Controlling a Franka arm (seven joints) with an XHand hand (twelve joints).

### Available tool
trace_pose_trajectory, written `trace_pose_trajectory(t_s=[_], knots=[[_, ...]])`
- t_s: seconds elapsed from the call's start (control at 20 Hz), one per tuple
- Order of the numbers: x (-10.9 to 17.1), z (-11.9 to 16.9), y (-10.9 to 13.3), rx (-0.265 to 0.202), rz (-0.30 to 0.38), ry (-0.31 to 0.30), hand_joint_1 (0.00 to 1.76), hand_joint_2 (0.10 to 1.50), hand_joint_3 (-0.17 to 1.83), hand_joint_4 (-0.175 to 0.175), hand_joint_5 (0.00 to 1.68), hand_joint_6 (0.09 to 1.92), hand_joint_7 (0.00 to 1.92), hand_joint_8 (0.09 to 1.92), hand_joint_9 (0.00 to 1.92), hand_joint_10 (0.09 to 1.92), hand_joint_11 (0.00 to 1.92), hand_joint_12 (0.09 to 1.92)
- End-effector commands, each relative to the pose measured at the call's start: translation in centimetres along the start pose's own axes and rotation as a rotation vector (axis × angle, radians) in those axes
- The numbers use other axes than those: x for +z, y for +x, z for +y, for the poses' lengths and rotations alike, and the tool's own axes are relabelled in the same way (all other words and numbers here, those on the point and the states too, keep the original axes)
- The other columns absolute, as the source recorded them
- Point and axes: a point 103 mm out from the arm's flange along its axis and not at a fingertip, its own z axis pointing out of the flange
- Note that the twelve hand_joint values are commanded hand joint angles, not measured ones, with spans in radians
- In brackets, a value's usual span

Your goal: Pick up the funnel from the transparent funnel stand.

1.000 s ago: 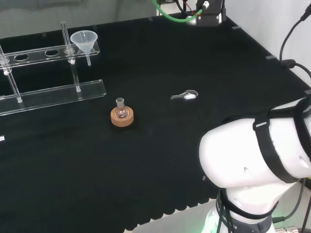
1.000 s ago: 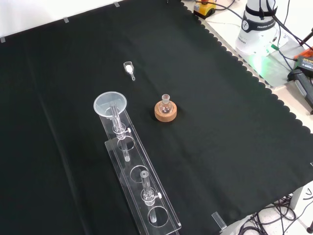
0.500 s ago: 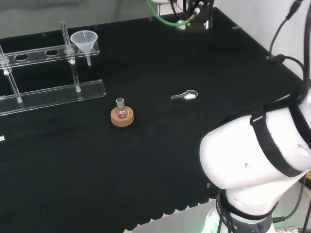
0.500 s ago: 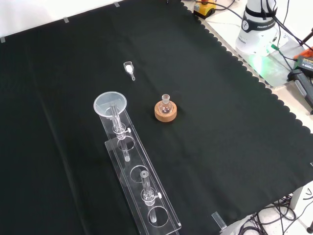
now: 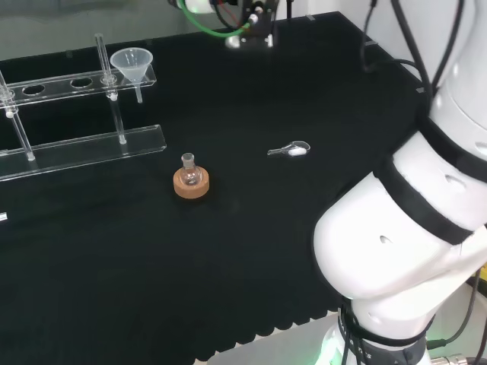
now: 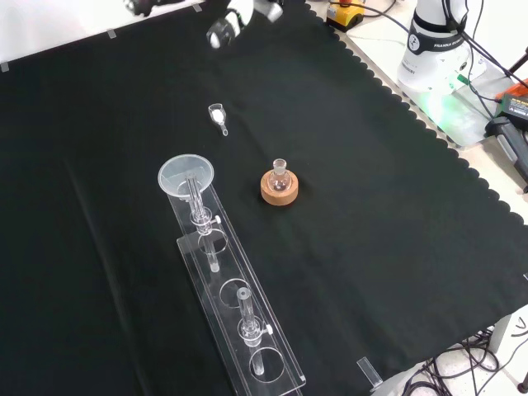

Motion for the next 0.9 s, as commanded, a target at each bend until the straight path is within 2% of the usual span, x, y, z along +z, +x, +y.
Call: trace_pose_trajectory(t_s=[0.05,0.1,0.15,0.2,0.35,0.55,0.9], knots=[[4.3,6.2,5.7,-0.004,0.018,0.066,0.20,0.85,0.27,-0.068,0.09,0.09,0.04,0.09,0.00,0.16,0.00,1.18],[4.7,6.7,6.0,-0.010,0.015,0.083,0.21,0.83,0.26,-0.067,0.09,0.09,0.04,0.09,0.00,0.15,0.00,1.18],[5.8,8.7,10.0,-0.022,-0.013,0.112,0.21,0.82,0.26,-0.067,0.08,0.09,0.03,0.09,0.00,0.14,0.00,1.17],[6.3,9.5,11.1,-0.028,-0.027,0.135,0.21,0.81,0.25,-0.067,0.07,0.09,0.03,0.09,0.00,0.12,0.00,1.15],[7.0,9.6,10.7,-0.051,-0.044,0.184,0.21,0.79,0.23,-0.069,0.05,0.09,0.01,0.09,0.00,0.09,0.00,1.11],[8.0,9.2,11.6,-0.062,-0.078,0.241,0.20,0.78,0.21,-0.071,0.03,0.09,0.00,0.09,0.00,0.09,0.00,1.06],[9.1,6.3,13.2,-0.032,-0.071,0.388,0.18,0.79,0.19,-0.070,0.00,0.09,0.00,0.09,0.00,0.09,0.00,0.95]])
